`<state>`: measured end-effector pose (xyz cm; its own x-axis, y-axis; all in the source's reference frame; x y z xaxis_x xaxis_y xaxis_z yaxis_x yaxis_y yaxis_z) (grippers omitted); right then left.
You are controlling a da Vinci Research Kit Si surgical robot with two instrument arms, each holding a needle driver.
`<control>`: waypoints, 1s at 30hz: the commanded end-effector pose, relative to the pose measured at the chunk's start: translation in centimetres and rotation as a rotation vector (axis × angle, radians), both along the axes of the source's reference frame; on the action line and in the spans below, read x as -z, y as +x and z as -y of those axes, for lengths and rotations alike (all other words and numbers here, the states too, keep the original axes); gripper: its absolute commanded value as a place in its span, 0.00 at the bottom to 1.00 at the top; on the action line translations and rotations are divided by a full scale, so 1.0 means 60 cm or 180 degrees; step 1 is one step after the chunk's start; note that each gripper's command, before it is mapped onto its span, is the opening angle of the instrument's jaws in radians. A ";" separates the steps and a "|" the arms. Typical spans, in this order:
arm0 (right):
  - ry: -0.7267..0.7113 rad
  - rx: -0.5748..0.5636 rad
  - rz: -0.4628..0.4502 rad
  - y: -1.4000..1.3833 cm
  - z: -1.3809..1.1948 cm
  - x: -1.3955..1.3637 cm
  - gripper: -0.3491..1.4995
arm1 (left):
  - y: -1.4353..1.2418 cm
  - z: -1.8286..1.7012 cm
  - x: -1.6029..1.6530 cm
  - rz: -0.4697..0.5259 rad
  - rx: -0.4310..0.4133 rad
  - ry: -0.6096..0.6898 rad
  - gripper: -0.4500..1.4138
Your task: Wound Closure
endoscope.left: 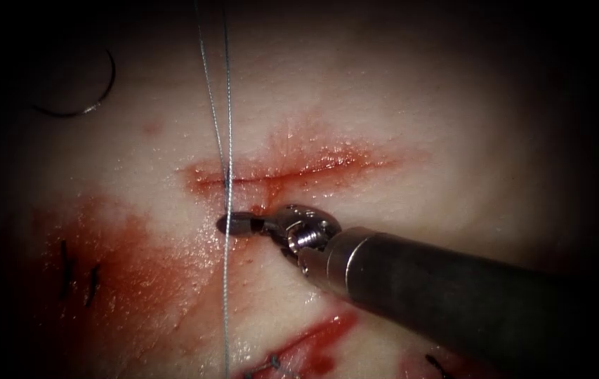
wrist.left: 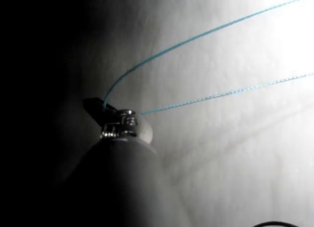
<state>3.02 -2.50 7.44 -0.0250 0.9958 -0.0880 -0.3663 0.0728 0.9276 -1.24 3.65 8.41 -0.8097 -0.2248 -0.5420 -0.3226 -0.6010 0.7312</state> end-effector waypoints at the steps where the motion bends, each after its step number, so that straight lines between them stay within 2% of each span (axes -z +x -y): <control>1: -0.0008 0.0019 -0.0018 0.0021 -0.0001 -0.0003 0.00 | -0.0007 -0.0022 -0.0002 -0.0022 -0.0001 -0.0026 0.00; 8: -0.0009 0.0094 0.0024 0.0018 0.0008 -0.0012 0.00 | -0.0006 -0.0032 -0.0005 -0.0156 0.0002 -0.0150 0.00; 17: 0.0010 0.0143 0.0107 0.0016 0.0023 -0.0026 0.00 | -0.0005 -0.0046 -0.0010 -0.0149 0.0068 -0.0174 0.00; 21: 0.0011 0.0107 0.0075 0.0016 0.0016 -0.0020 0.00 | -0.0008 -0.0041 -0.0010 -0.0156 0.0097 -0.0190 0.00; 22: -0.0084 0.0035 0.0028 0.0015 0.0009 -0.0015 0.00 | -0.0009 -0.0036 -0.0010 -0.0159 0.0110 -0.0197 0.00; 24: -0.0592 0.0119 -0.0059 0.0014 -0.0004 -0.0004 0.00 | -0.0012 -0.0023 -0.0007 -0.0147 0.0105 -0.0185 0.00; 28: -0.1447 0.0208 -0.0309 0.0015 -0.0027 0.0023 0.00 | -0.0016 0.0011 0.0005 0.0129 0.0112 -0.0114 0.00; 29: -0.1450 0.0195 -0.0379 0.0016 -0.0030 0.0028 0.00 | -0.0017 0.0020 0.0009 0.0175 0.0093 -0.0095 0.00; 30: -0.1452 0.0180 -0.0420 0.0016 -0.0033 0.0033 0.06 | -0.0019 0.0029 0.0014 0.0222 0.0061 -0.0073 0.00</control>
<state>3.02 -2.35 7.21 -0.0113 0.8573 -0.5147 -0.2278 0.4990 0.8361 -1.33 3.28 8.28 -0.7581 -0.2258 -0.6117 -0.3915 -0.5926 0.7040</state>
